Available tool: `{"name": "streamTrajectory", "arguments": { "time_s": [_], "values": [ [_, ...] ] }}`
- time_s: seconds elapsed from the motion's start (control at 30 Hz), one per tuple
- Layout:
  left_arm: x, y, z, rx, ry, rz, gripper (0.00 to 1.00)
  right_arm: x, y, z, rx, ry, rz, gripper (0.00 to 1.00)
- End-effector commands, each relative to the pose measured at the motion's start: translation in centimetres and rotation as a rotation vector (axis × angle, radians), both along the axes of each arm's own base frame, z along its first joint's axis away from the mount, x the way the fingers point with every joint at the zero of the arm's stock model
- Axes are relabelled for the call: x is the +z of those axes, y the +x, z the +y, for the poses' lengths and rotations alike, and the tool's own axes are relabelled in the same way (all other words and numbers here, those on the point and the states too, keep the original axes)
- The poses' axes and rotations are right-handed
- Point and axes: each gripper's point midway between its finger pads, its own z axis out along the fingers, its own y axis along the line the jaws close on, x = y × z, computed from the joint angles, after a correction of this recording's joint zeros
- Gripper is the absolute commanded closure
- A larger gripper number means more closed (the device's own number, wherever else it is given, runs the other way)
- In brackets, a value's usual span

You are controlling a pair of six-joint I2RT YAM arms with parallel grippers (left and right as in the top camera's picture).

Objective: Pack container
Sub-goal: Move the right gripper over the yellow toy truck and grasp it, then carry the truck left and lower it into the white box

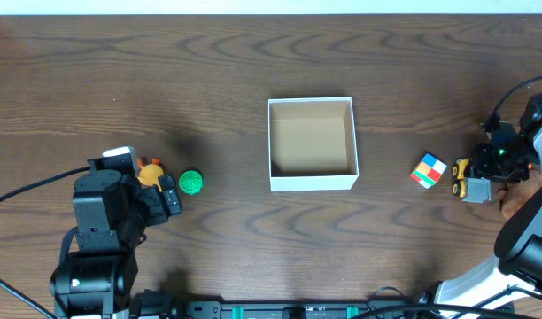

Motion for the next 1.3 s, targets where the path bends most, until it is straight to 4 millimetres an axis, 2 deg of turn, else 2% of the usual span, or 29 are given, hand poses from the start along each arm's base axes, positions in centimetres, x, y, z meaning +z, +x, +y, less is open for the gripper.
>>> {"name": "streamTrajectory", "arguments": {
  "time_s": [0.0,0.17,0.23,0.37,0.5,0.53,0.6,0.63,0.73,0.8,0.87,1.0,1.13,1.27],
  "values": [
    [0.7,0.1,0.1,0.015,-0.001,-0.015,0.02,0.0,0.1,-0.1,-0.055,0.003,-0.003,0.99],
    [0.7,0.1,0.1,0.015,-0.001,-0.015,0.02,1.4,0.8,0.2,-0.098,-0.01,-0.031,0.99],
    [0.7,0.1,0.1,0.015,-0.001,-0.015,0.02,2.9,1.6,0.7,-0.11,-0.024,-0.063,0.99],
    [0.7,0.1,0.1,0.015,-0.001,-0.015,0.02,8.1,3.6,2.7,-0.101,-0.059,-0.175,0.99],
    [0.7,0.1,0.1,0.015,-0.001,-0.014,0.02,14.9,5.2,7.5,-0.033,-0.079,-0.341,0.99],
    [0.7,0.1,0.1,0.015,-0.001,-0.014,0.02,17.0,5.6,9.4,-0.007,-0.077,-0.404,0.99],
    [0.7,0.1,0.1,0.019,-0.005,-0.014,0.02,19.9,6.0,12.8,0.014,-0.052,-0.501,0.99],
    [0.7,0.1,0.1,0.026,-0.012,-0.014,0.02,21.4,6.2,15.1,0.018,-0.027,-0.556,0.99],
    [0.7,0.1,0.1,0.026,-0.013,-0.014,0.02,23.4,6.3,20.2,0.011,0.018,-0.64,0.99],
    [0.7,0.1,0.1,0.026,-0.013,-0.014,0.02,23.8,6.2,23.4,0.008,0.029,-0.665,0.99],
    [0.7,0.1,0.1,0.026,-0.013,-0.014,0.02,23.3,6.2,26.0,0.003,0.032,-0.664,0.99],
    [0.7,0.1,0.1,0.026,-0.013,-0.014,0.02,20.6,6.4,29.6,-0.034,0.015,-0.611,0.99],
    [0.7,0.1,0.1,0.026,-0.013,-0.014,0.02,16.6,7.3,31.7,-0.041,-0.003,-0.523,0.99],
    [0.7,0.1,0.1,0.026,-0.013,-0.014,0.02,12.1,8.2,32.1,-0.07,-0.05,-0.422,0.99]
  ]
}}
